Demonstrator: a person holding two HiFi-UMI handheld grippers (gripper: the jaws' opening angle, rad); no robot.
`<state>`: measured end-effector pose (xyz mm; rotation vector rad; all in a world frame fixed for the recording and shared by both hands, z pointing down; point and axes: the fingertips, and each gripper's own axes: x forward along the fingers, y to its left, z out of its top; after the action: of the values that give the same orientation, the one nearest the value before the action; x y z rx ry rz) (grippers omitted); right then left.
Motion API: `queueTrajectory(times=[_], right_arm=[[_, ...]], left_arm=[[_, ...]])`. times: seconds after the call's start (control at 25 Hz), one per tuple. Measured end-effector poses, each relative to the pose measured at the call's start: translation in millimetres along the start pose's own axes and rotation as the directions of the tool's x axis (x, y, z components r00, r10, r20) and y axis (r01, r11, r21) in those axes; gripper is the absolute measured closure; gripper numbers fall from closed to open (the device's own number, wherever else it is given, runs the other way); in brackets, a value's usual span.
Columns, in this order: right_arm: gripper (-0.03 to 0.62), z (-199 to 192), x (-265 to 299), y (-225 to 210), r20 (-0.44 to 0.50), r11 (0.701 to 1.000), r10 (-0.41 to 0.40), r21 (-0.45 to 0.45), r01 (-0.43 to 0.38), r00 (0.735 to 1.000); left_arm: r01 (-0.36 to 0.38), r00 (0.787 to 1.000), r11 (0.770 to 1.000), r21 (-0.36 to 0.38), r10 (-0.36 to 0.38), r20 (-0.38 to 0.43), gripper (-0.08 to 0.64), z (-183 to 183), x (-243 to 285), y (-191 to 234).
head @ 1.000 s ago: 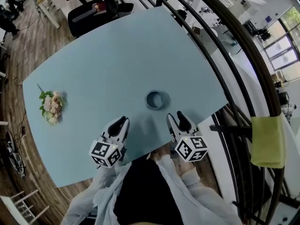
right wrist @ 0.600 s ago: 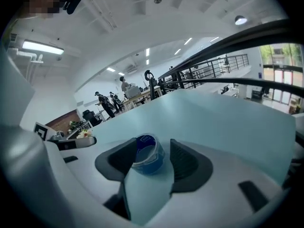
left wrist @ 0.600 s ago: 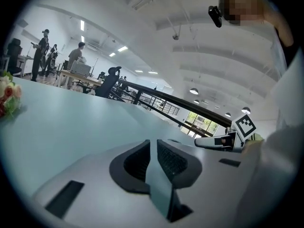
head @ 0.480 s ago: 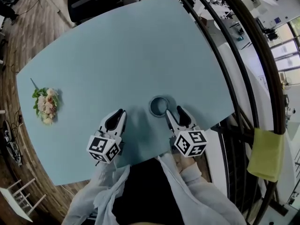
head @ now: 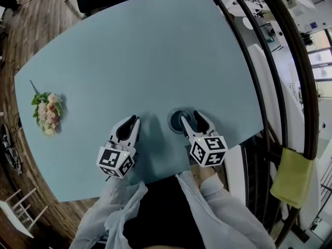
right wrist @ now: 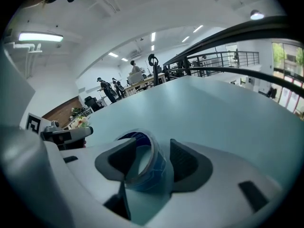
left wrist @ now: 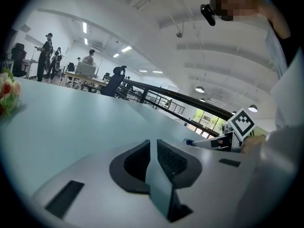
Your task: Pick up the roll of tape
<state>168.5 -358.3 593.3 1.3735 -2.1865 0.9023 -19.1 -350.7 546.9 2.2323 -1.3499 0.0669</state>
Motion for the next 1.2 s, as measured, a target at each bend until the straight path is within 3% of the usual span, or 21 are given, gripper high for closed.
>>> queueTrajectory(times=[0.24,0.44,0.6,1.2], right_arm=[[0.365,-4.2,13.1,-0.3,-0.056,1.000,-0.007,-0.020,0.005,0.998],[0.409,-7.1,20.9,-2.5,-0.111,0.993,-0.061,-0.103,0.050,0.992],[0.465,-7.2,20.2,-8.9,-0.119,0.993,-0.074,-0.104,0.061,0.990],[0.480,-9.1,3.8,-6.7,-0.080,0.997,-0.058,-0.055,0.054,0.995]], left_arm=[[-0.030,1.000,1.000,-0.002,0.030,0.001,0.502,0.3,-1.6,13.2],[-0.061,0.998,0.997,-0.040,0.062,0.020,0.502,3.8,-2.3,27.7],[-0.065,0.998,0.997,-0.041,0.066,0.022,0.502,4.3,-3.3,29.8],[-0.076,0.996,0.997,-0.017,0.077,0.043,0.502,14.3,-23.0,29.7]])
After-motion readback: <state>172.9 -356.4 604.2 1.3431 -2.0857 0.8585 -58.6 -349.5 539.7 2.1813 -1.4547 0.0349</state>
